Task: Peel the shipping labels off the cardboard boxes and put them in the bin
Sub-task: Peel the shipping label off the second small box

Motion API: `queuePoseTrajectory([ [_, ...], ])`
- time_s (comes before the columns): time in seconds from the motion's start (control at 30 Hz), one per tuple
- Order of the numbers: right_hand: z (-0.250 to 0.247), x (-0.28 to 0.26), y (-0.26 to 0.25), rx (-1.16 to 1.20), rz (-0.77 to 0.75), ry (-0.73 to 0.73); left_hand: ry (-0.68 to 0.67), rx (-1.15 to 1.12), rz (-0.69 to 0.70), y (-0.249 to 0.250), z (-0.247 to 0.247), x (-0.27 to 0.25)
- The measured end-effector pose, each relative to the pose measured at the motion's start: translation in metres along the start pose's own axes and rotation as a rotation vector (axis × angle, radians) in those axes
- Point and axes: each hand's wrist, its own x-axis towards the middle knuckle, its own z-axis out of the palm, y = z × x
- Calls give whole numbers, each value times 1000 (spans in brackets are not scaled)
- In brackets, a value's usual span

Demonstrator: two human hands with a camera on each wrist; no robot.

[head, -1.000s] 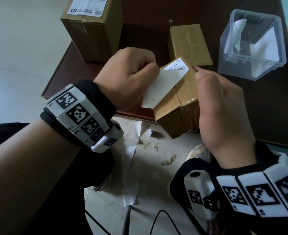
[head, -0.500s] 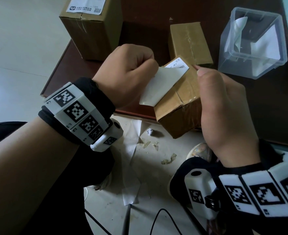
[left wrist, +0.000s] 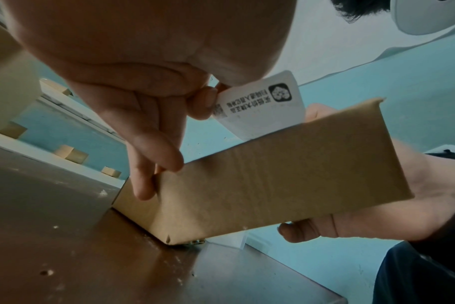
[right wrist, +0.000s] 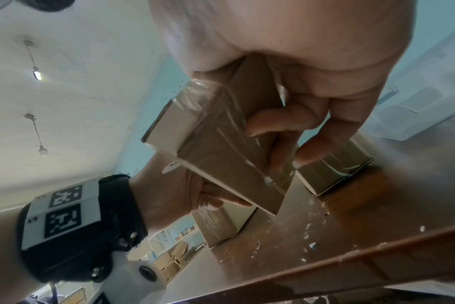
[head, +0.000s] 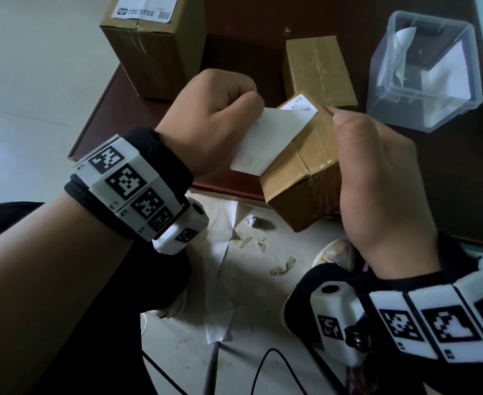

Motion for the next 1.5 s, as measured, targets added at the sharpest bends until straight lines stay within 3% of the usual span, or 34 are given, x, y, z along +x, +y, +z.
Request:
queuePoseTrajectory([
  [0.97, 1, 3, 4, -34, -25, 25, 38, -92, -56, -1, -1, 0],
  [1.23, 1, 4, 13, -41, -112, 4, 45, -126, -102, -1, -1, 0],
  [1.5, 3, 3, 8, 32, -17, 42, 42, -102, -106, -2, -1, -1],
])
